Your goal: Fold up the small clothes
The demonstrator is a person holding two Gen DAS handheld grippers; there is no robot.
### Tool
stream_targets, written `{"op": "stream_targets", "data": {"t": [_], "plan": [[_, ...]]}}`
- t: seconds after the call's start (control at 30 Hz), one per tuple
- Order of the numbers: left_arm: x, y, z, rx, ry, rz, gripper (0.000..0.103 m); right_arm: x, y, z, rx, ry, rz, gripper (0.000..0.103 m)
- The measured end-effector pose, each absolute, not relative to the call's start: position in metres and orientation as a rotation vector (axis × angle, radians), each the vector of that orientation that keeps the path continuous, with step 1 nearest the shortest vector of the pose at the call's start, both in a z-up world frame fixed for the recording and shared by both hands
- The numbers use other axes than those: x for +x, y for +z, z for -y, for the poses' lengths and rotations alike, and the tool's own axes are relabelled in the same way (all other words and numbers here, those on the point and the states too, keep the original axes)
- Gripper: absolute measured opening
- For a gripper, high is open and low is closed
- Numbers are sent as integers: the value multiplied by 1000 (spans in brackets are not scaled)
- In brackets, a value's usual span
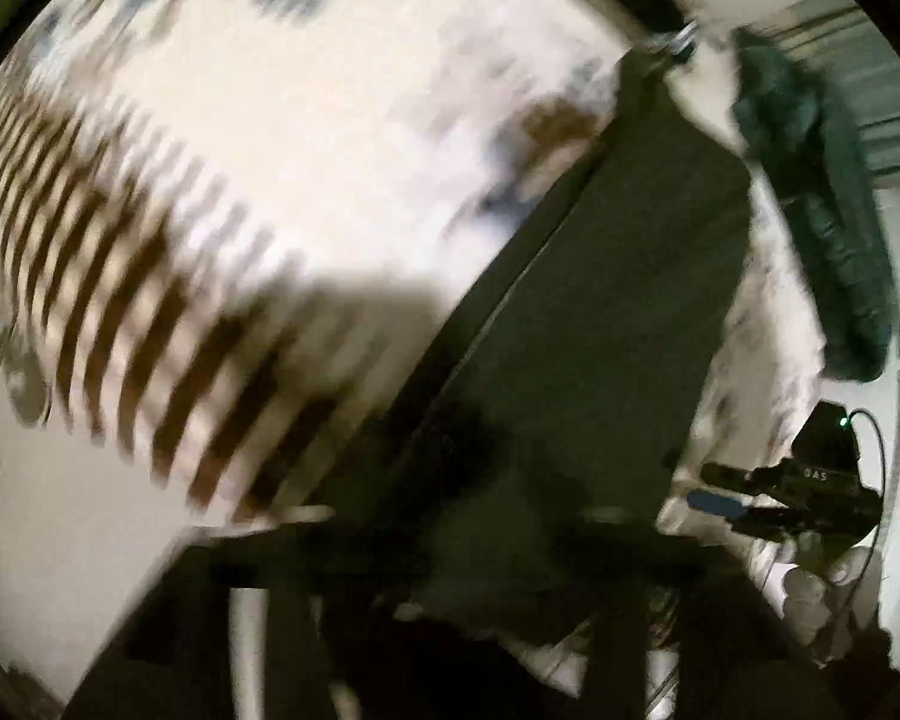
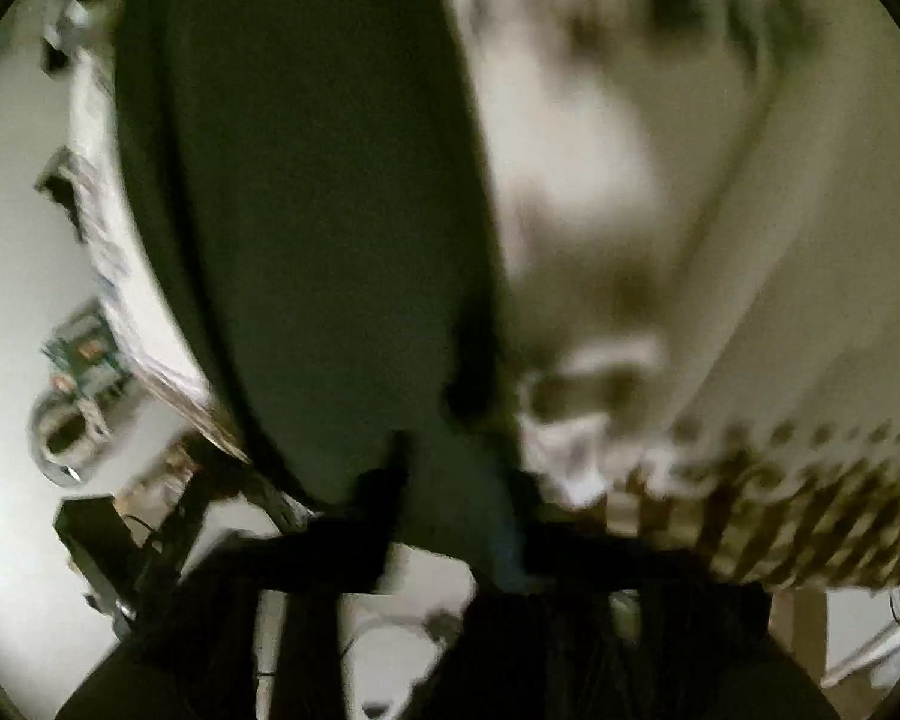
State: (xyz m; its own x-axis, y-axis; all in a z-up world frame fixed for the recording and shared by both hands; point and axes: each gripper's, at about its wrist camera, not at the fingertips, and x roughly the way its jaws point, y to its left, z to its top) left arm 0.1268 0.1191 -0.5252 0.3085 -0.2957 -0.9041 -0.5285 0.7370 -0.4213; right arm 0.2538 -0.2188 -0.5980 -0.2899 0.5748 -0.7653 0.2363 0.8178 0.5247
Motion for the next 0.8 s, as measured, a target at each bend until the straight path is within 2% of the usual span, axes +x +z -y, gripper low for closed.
{"op": "stream_targets", "data": {"t": [0.07,0.23,0.37,0.47,0.5,0.53,0.67,0.7,0.73,0.77,0.8], "plan": [[176,-508,-127,-812,109,-1180,65,291,-579,231,687,383,-1779,61],[327,-499,-128,-752,-30,-1059,65,380,-558,249,742,309,-1598,61],[435,-526,-114,-649,-134,-1085,65,449,-566,253,755,262,-1515,61],[499,-563,-97,-501,-182,-1182,63,501,-578,265,785,241,-1481,61],[509,-572,-95,-475,-189,-1205,54,514,-581,266,801,233,-1472,61],[517,-581,-93,-455,-205,-1215,7,527,-588,266,824,223,-1468,61],[511,-570,-108,-513,-254,-1122,6,566,-611,256,905,220,-1479,61],[507,-566,-115,-535,-261,-1104,6,571,-612,259,902,224,-1475,55],[501,-561,-123,-550,-264,-1081,6,574,-610,255,887,225,-1457,40],[509,-560,-126,-561,-263,-1073,6,577,-604,251,836,233,-1442,9],[509,-561,-132,-579,-267,-1075,6,584,-605,239,812,232,-1440,9]]}}
